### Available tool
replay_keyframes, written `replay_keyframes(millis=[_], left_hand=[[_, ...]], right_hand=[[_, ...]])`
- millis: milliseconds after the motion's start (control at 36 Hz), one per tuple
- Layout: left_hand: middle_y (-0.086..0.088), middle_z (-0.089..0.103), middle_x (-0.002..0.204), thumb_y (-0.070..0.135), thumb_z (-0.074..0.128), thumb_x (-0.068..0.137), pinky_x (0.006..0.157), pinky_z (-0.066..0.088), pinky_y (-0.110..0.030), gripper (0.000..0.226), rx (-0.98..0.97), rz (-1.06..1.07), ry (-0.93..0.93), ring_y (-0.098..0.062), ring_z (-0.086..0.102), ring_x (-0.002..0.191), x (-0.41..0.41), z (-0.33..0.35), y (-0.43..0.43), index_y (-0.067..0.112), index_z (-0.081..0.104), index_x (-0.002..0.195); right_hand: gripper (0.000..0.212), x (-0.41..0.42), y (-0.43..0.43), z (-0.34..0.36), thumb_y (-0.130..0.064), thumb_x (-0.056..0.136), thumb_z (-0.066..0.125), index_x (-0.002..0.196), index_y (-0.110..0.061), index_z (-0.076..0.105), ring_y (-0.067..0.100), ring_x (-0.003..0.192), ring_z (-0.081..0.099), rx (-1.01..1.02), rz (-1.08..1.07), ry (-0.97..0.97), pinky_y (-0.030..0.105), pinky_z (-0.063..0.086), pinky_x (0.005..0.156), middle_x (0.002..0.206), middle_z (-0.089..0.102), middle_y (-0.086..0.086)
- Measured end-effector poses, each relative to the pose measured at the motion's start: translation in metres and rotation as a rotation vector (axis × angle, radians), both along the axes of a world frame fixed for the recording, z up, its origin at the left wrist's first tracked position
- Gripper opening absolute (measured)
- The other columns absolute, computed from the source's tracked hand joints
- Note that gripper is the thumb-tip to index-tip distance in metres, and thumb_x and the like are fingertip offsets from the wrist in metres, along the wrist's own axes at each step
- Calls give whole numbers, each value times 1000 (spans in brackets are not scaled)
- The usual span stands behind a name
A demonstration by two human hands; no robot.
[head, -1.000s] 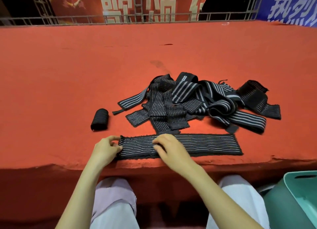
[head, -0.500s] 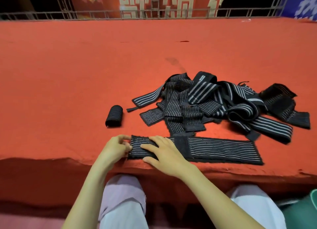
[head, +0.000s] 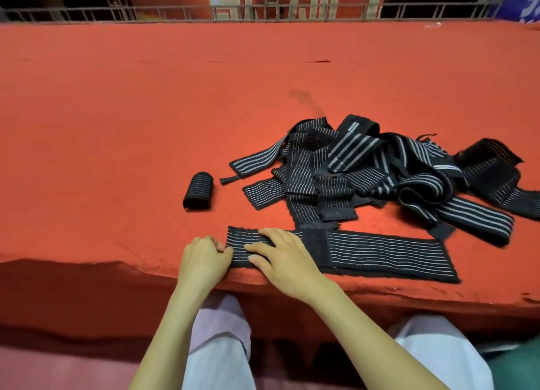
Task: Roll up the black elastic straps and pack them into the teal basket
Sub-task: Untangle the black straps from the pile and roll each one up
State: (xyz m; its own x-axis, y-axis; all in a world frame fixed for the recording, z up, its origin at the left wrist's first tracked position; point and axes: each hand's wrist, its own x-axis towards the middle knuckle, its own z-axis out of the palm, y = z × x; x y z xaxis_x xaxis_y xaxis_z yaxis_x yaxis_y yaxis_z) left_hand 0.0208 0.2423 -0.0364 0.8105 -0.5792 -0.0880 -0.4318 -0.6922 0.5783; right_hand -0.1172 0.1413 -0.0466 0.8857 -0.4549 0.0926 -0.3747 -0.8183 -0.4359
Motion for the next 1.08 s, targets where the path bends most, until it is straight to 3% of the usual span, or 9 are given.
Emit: replay_keyframes(millis=[111, 278, 333, 417, 611, 750, 889, 972, 1083], left_hand=[[0, 65, 76, 25, 60, 80, 71, 45, -35, 7, -71, 27, -19, -27, 60, 80, -9, 2, 1, 19, 56, 78], [0, 60, 70, 17, 65, 76, 63, 41, -36, 14, -194, -10, -168, -27, 56, 70, -25, 10, -4, 14, 51, 73], [0, 60, 70, 18, 67, 76, 62, 41, -35, 16, -197, -34, -171, -25, 56, 69, -28, 12, -7, 14, 53, 71], [1, 63, 68, 21, 72, 76, 63, 42, -33, 16, -183, -34, -133, -23, 59, 71, -30, 15, -9, 15, 58, 70], [-1, 67, 64, 20, 77, 77, 71, 54, -37, 6, -252, -53, 60, -21, 65, 65, -31, 12, -8, 18, 72, 74], [5, 61, 55, 6, 73, 79, 50, 41, -6, 8, -246, -73, 182, 1, 57, 42, -25, 15, -6, 14, 72, 81], [10, 58, 63, 12, 75, 77, 54, 36, -8, 14, -211, -87, 90, -3, 51, 56, -25, 12, -7, 24, 67, 74], [7, 59, 66, 13, 71, 77, 63, 42, -26, 23, -174, -83, 23, -14, 55, 64, -29, 9, -11, 30, 58, 68], [2, 56, 78, 13, 66, 75, 65, 37, -31, 18, -168, -76, -69, -19, 55, 71, -40, 10, -14, 29, 59, 76]], right_hand=[[68, 1, -2, -2, -57, 81, 19, 123, -28, 64, 23, 132, 38, -13, -6, -19, 40, 23, 110, 136, 49, 4], [73, -1, -3, 0, -60, 79, 12, 131, -34, 56, 17, 135, 30, -29, 12, 10, 33, 14, 112, 142, 41, -2], [61, -4, -2, 2, -56, 88, 20, 133, -35, 53, 16, 138, 26, -18, 20, 3, 32, 11, 114, 145, 38, -2], [40, -9, -7, 6, -41, 99, 40, 138, -35, 47, 14, 141, 20, 13, 52, 34, 29, 8, 115, 151, 31, -4], [39, -27, -25, 15, -42, 97, 46, 135, -34, 51, 14, 142, 19, -1, 17, 78, 34, 5, 118, 151, 32, -5], [38, -40, -34, 14, -47, 96, 47, 133, -38, 52, 9, 143, 15, 26, -26, 86, 38, -2, 118, 150, 30, -8], [37, -41, -32, 8, -47, 96, 47, 131, -40, 53, 6, 142, 17, 33, -31, 31, 34, -3, 117, 149, 32, -11], [37, -42, -31, 7, -46, 96, 47, 132, -39, 53, 5, 141, 17, 36, -35, 18, 32, -6, 116, 149, 31, -11], [37, -44, -30, 7, -45, 97, 46, 132, -38, 52, 5, 143, 14, 30, -36, 13, 31, -7, 116, 150, 29, -11]])
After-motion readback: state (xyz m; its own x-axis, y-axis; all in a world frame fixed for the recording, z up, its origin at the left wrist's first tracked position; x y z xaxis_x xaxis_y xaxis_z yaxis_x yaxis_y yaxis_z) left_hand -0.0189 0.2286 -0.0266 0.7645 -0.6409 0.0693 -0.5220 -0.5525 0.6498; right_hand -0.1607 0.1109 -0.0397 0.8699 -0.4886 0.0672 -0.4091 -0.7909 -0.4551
